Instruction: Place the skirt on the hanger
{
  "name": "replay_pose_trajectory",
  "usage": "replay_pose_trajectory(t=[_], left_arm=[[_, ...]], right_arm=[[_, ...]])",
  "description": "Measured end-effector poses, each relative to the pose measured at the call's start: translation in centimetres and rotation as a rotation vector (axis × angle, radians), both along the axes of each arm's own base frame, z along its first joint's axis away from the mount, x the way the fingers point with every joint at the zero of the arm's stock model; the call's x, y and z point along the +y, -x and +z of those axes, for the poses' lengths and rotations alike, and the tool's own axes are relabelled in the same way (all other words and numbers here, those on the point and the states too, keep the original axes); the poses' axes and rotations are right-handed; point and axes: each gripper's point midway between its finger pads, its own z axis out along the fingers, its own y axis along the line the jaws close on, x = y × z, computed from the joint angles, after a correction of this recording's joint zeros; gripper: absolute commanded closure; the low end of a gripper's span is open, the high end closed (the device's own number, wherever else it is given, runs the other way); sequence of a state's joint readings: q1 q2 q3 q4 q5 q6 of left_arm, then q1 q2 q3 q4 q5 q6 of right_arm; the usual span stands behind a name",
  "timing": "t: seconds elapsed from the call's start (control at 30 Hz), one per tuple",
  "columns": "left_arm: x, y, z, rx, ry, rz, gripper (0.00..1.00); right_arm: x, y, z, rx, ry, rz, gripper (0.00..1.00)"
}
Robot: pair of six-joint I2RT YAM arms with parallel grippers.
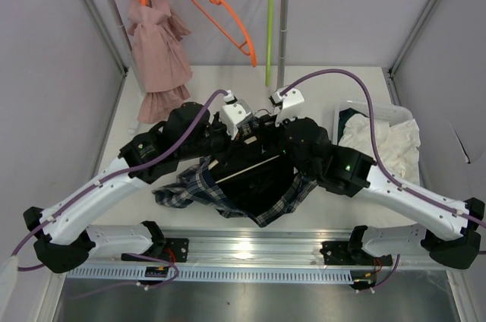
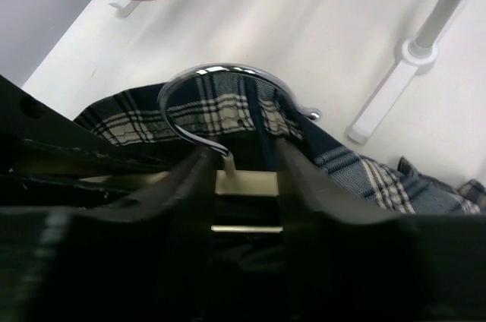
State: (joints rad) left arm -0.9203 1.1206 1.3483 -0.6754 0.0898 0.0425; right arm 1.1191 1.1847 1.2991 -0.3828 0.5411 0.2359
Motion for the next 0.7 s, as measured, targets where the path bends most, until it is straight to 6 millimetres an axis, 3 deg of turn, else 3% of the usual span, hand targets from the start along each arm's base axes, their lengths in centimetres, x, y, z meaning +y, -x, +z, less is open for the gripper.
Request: replay_pose_trajectory(t=[0.07, 0.17, 0.23, 0.37, 0.5, 0.7], left_arm=[[0.1, -0.1, -0.1, 0.0, -0.003, 0.008, 1.0], [0.2, -0.2, -0.3, 0.005, -0.005, 0.02, 1.0], [0.3, -0.3, -0.3, 0.005, -0.004, 0.031, 1.0], [0.4, -0.5, -0.3, 0.0, -0.009, 0.046, 1.0], [0.6, -0.7, -0.3, -0.005, -0.013, 0.06, 1.0], [0.6, -0.6, -0.4, 0.0, -0.018, 0.06, 1.0]], right_arm=[[-0.6, -0.1, 0.2, -0.002, -0.016, -0.014, 0.41], [-1.3, -0.2, 0.3, -0.006, -0.028, -0.026, 0.37], [-1.9, -0.1, 0.3, -0.007, -0.037, -0.035, 0.37], [-3.3, 0.2, 0.0, -0.006, -0.049, -0.05, 0.51], [-5.6, 0.8, -0.9, 0.008, -0.038, -0.077, 0.47], [-6.8, 1.4, -3.2, 0.039, 0.012, -0.086, 0.43]])
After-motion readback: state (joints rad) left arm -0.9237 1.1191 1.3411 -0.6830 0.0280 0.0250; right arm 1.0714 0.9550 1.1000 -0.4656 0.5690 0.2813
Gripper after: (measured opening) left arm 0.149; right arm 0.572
